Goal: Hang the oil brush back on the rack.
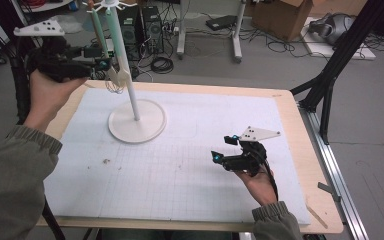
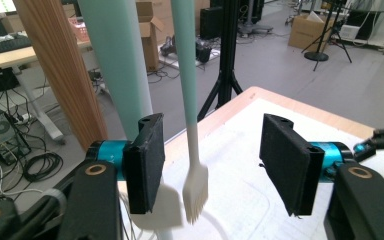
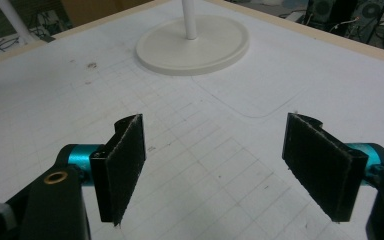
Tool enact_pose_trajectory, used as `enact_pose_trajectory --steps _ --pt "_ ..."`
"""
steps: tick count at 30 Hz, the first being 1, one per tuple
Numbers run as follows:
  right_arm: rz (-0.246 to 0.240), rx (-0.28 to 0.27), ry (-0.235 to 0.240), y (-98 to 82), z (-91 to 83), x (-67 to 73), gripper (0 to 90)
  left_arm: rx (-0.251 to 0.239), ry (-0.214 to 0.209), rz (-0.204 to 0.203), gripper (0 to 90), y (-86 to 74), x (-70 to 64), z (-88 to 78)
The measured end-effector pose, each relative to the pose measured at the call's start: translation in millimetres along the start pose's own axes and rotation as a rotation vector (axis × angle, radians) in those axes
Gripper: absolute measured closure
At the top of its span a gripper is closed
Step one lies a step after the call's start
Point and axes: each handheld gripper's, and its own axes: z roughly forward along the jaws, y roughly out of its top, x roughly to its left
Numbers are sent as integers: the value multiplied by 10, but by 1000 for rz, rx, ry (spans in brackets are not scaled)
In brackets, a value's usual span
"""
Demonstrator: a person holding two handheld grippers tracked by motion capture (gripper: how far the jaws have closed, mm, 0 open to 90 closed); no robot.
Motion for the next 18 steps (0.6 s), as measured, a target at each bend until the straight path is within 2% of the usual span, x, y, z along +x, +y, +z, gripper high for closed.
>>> enact_pose_trajectory --steps 2,9,18 --pt "-1 4 -4 -2 6 -7 239 17 0 2 390 -81 -14 -8" --pt "2 1 -20 2 -25 -21 232 28 -2 6 331 -354 -88 -26" --pt "-1 0 -46 -21 -88 -57 223 24 -12 -25 292 -660 -125 -19"
